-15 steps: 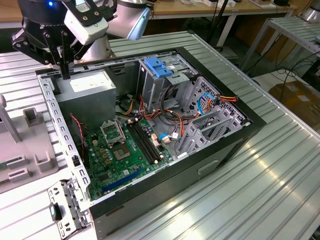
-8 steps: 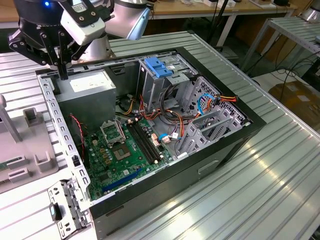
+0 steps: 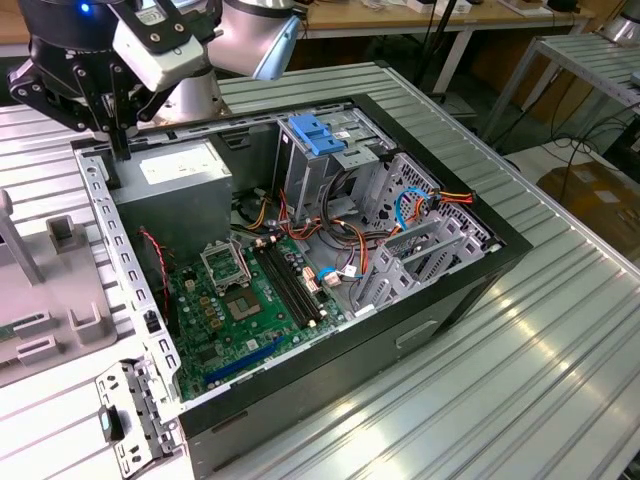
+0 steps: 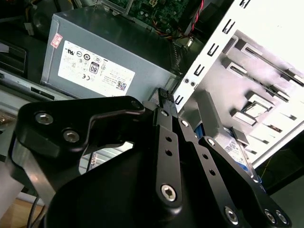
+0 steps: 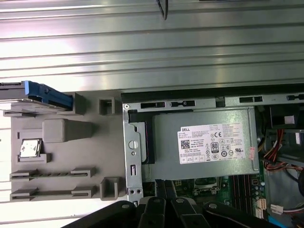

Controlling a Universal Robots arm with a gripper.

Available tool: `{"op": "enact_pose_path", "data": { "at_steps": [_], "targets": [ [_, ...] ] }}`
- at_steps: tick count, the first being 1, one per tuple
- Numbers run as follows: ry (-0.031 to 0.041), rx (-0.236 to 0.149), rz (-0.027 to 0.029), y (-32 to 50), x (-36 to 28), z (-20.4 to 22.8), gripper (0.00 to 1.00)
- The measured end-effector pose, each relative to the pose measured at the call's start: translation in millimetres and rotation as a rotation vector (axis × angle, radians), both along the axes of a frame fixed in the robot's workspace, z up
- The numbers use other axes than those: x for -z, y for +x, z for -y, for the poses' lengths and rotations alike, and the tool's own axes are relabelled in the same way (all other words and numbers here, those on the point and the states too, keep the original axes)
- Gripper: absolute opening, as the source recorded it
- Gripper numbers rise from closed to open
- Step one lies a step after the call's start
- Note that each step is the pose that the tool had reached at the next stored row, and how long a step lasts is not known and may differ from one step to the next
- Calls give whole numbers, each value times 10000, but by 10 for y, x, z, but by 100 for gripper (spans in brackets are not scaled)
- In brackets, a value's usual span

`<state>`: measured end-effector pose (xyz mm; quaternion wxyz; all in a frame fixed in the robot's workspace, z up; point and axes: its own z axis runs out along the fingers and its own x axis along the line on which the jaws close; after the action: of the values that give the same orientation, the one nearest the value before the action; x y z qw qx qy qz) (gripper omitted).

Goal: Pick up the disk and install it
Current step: 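Reach for the disk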

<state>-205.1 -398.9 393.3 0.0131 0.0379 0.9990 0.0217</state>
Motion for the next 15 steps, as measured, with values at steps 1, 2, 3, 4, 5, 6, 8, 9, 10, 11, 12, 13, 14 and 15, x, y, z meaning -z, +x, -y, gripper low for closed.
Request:
{"op": "enact_pose_path", "data": {
  "at_steps": [1, 2, 3, 4, 5, 6, 8, 9, 10, 11, 12, 13, 14, 15],
  "targets": [
    [0, 0, 0, -5, 0, 0, 11],
    [1, 0, 1, -11, 0, 0, 11],
    [0, 0, 1, -16, 0, 0, 11],
    [1, 0, 0, -22, 0, 0, 11],
    [1, 0, 1, -28, 0, 0, 11],
    [0, 0, 0, -33, 0, 0, 11],
    [0, 0, 0, -43, 0, 0, 11],
    [1, 0, 0, -49, 0, 0, 11],
    [0, 0, 0, -58, 0, 0, 11],
    [0, 0, 0, -73, 0, 0, 11],
    [1, 0, 1, -81, 0, 0, 11],
    [0, 0, 0, -85, 0, 0, 11],
    [0, 0, 0, -91, 0, 0, 11],
    [1, -1, 0, -95, 0, 0, 11]
  ]
}}
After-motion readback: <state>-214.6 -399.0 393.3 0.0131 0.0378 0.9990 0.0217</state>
